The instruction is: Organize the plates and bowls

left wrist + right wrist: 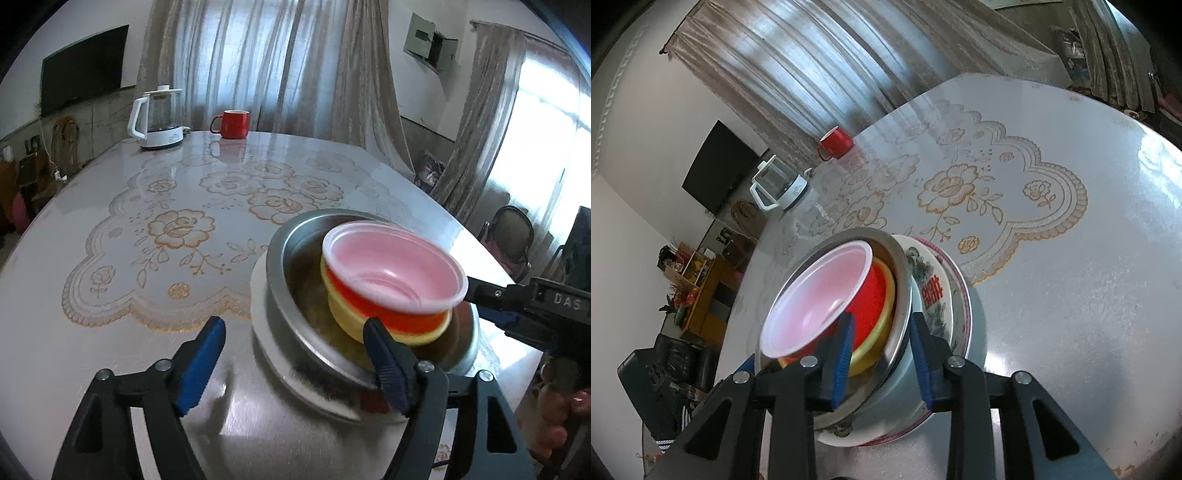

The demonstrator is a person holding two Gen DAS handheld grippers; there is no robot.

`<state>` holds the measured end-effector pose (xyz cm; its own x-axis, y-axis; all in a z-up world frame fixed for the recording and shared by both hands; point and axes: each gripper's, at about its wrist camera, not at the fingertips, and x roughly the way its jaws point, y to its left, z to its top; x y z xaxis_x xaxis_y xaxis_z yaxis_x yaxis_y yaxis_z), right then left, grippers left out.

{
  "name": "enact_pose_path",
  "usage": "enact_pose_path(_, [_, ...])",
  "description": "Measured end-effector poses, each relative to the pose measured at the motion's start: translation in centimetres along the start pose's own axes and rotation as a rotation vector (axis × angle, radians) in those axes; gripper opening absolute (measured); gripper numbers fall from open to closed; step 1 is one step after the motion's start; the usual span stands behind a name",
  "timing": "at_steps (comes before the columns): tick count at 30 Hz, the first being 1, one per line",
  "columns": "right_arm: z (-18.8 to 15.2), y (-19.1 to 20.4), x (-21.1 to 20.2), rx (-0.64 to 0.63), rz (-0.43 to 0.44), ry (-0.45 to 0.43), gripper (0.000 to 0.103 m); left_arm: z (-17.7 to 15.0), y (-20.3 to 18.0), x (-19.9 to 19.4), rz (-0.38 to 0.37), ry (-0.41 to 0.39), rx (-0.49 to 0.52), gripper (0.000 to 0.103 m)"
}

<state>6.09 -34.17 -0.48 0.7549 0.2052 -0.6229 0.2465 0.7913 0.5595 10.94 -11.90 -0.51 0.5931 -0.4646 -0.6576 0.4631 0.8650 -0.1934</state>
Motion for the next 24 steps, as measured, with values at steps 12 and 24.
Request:
enact_pose_path(12, [-0.7, 0.8, -1.4, -0.045, -0.031, -0.048, 0.033, -1.3, -0.4, -2.7, 0.041, -0.005, -0.003, 0.098])
enact_pose_path(24, [-2.9, 2.9, -4.9, -0.213, -0.092, -0.126, 0.059, -2.9, -1.9, -5.2, 0.100, -0.009, 0.040, 0.103])
